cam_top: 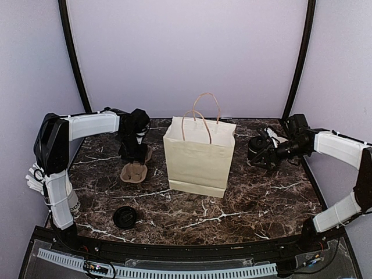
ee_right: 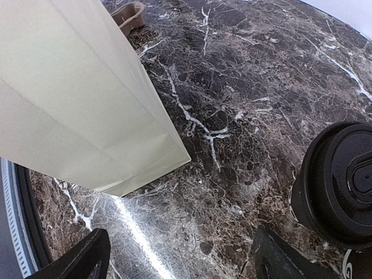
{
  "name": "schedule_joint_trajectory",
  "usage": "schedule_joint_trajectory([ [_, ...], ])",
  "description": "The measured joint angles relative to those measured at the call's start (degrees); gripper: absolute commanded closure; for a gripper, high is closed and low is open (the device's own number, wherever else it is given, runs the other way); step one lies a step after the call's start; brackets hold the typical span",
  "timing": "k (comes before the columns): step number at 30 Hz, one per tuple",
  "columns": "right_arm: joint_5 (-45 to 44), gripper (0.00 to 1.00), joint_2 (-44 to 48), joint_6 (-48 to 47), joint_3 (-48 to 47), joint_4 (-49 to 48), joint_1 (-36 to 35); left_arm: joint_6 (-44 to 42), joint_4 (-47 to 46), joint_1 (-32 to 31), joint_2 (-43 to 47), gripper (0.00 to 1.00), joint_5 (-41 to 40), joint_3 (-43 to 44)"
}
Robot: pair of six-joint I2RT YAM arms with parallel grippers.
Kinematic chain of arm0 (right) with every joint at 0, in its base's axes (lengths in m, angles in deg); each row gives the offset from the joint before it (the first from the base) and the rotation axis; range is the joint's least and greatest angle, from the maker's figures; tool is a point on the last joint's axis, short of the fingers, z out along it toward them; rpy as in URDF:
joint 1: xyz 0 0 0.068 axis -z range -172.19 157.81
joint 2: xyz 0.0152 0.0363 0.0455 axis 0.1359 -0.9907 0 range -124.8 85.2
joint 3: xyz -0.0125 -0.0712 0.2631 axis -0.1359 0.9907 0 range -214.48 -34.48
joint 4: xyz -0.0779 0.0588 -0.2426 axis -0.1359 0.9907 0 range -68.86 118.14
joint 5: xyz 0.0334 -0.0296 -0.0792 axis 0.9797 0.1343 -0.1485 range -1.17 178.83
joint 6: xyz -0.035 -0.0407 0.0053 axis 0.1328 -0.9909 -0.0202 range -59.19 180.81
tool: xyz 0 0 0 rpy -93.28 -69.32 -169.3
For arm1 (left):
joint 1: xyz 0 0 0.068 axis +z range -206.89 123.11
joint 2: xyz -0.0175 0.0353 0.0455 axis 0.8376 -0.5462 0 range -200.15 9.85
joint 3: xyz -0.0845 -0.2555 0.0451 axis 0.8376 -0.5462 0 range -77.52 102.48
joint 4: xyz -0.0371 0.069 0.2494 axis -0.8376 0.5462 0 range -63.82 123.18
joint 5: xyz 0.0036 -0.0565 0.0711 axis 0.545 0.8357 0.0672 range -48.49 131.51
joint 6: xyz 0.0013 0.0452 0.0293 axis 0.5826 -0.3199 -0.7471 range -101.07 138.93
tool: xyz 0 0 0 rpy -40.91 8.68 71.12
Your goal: Pack the takeout coffee
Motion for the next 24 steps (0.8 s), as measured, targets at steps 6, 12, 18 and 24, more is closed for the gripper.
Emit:
schedule_joint_trajectory([
  [6,-0.5,0.13,0.0,-0.2,0.0,0.0,0.0,-0.1,0.0,0.7,-0.4,0.51,0.1,0.0],
  [12,-0.8,0.13,-0.4,-0.3,0.0,0.0,0.0,-0.4,0.0,1.1,-1.2,0.53,0.2,0.0],
  [18,-0.9,0.13,-0.5,-0.4,0.0,0.0,0.0,-0.7,-0.7,1.4,-2.0,0.57,0.7,0.0],
  [24,-1.0,0.13,-0.5,-0.5,0.0,0.0,0.0,-0.9,-0.9,1.5,-2.7,0.58,0.9,1.0],
])
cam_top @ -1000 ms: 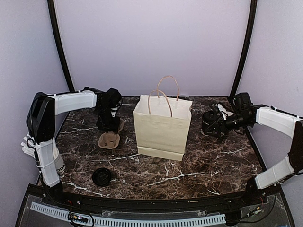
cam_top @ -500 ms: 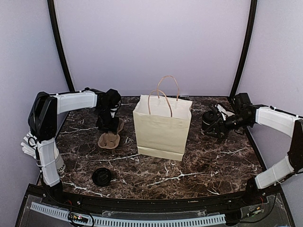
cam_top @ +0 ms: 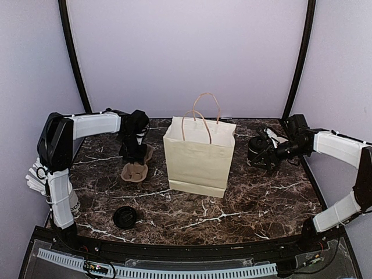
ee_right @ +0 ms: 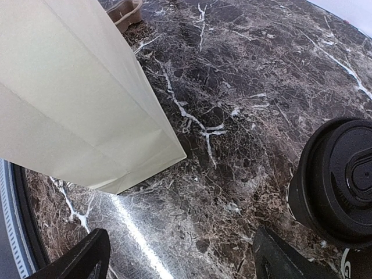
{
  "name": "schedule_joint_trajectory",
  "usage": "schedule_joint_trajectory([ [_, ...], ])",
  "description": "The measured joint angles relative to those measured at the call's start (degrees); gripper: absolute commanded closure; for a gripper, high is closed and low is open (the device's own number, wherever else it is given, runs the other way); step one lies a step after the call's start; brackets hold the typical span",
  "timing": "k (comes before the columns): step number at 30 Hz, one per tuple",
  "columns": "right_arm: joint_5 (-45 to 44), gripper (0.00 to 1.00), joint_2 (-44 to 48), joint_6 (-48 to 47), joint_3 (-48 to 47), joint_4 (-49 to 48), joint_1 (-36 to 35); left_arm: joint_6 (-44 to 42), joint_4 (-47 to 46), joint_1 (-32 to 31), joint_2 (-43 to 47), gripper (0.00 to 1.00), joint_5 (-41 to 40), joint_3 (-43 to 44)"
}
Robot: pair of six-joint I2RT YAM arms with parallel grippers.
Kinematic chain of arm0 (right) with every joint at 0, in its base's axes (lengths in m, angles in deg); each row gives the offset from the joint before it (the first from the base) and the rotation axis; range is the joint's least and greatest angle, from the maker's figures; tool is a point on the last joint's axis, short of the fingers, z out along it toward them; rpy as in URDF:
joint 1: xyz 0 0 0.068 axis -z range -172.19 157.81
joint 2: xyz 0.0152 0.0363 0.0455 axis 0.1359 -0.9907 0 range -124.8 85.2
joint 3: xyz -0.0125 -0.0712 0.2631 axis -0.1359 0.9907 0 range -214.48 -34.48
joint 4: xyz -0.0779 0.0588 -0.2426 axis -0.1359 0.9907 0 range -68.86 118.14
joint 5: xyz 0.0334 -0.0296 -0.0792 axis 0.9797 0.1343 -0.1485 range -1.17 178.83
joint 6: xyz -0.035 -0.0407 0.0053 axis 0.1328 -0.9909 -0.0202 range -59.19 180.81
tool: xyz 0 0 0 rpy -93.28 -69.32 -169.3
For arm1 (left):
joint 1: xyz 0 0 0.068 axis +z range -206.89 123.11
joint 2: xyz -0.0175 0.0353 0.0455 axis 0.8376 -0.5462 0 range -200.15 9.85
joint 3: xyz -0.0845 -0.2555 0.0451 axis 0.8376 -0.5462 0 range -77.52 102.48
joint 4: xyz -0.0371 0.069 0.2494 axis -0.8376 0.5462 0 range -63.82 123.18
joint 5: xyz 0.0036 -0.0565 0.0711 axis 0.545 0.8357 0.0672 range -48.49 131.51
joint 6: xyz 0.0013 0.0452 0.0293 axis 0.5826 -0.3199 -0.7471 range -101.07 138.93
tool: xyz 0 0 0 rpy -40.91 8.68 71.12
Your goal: Pack the takeout coffee
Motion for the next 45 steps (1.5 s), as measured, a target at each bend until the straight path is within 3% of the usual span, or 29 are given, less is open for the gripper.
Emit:
schedule_joint_trajectory([
  [16,-0.1,0.14,0.0,-0.2,0.0,0.0,0.0,-0.2,1.2,0.0,-0.3,0.69,0.2,1.1],
  [27,-0.8,0.14,0.2,-0.2,0.0,0.0,0.0,-1.7,2.8,0.0,4.6,0.69,2.0,1.1],
  [34,-0.9,0.14,1.0,-0.2,0.1,-0.1,0.0,-3.5,-1.5,0.0,13.6,0.69,8.8,-7.4],
  [40,-0.9,0.14,1.4,-0.2,0.4,-0.2,0.0,-5.2,-5.6,0.0,14.4,0.7,10.9,-16.7],
  [45,-1.1,0.14,1.4,-0.2,1.0,-0.4,0.0,-8.5,-9.0,-0.1,14.4,0.7,10.5,-17.7],
])
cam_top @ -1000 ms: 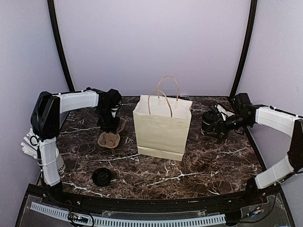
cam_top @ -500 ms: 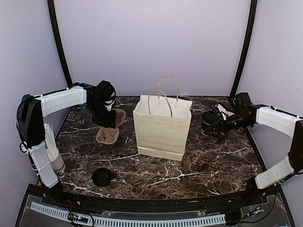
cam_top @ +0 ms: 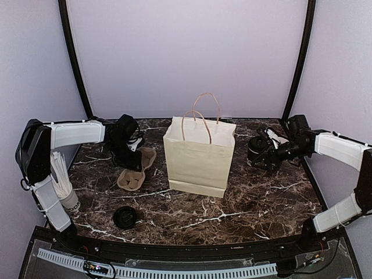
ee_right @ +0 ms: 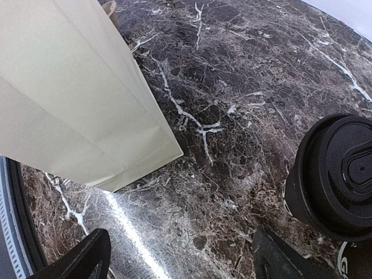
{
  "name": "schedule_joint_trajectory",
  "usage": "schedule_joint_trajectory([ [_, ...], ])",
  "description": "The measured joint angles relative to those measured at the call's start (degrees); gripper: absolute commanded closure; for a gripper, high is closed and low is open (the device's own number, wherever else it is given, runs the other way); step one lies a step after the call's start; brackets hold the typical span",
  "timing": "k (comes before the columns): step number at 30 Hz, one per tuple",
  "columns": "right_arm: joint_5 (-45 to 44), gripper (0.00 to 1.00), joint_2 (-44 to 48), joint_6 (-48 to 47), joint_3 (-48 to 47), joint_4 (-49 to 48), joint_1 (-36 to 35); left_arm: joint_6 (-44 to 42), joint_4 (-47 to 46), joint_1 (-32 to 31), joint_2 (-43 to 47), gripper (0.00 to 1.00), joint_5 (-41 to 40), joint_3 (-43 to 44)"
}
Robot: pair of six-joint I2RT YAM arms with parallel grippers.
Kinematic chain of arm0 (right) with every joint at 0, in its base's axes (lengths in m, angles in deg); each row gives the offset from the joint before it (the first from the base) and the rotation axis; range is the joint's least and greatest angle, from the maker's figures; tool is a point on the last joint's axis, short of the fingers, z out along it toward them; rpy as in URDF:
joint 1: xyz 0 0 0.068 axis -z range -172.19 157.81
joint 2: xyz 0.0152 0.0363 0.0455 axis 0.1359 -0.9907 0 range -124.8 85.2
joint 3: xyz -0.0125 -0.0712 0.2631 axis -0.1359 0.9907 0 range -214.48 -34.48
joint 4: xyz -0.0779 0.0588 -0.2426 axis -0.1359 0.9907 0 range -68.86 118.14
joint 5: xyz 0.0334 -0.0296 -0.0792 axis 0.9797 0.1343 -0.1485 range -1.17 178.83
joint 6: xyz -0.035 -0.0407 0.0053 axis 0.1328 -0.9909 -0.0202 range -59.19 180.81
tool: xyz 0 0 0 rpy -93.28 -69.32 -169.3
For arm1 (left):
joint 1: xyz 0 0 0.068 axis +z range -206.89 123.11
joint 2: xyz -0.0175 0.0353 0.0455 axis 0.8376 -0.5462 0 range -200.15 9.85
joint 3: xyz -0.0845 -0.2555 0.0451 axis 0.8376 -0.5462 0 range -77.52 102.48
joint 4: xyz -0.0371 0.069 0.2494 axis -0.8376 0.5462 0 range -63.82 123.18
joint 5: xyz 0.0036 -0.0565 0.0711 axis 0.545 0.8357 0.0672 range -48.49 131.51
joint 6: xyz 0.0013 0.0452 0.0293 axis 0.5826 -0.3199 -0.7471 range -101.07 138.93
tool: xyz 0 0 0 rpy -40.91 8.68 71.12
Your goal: Pack the takeout coffee
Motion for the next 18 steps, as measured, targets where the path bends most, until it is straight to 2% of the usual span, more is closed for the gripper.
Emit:
schedule_joint_trajectory([
  [5,-0.3,0.14,0.0,-0.2,0.1,0.0,0.0,-4.2,-3.4,-0.1,0.0,0.68,-1.0,-0.1],
  [13,-0.5,0.14,0.2,-0.9,0.2,0.0,0.0,-5.6,-5.3,-1.0,-0.1,0.67,-1.0,0.2],
  [18,-0.4,0.14,0.8,-0.9,0.2,0.0,0.0,-5.6,-3.0,-1.4,-3.1,0.67,-5.0,6.9],
])
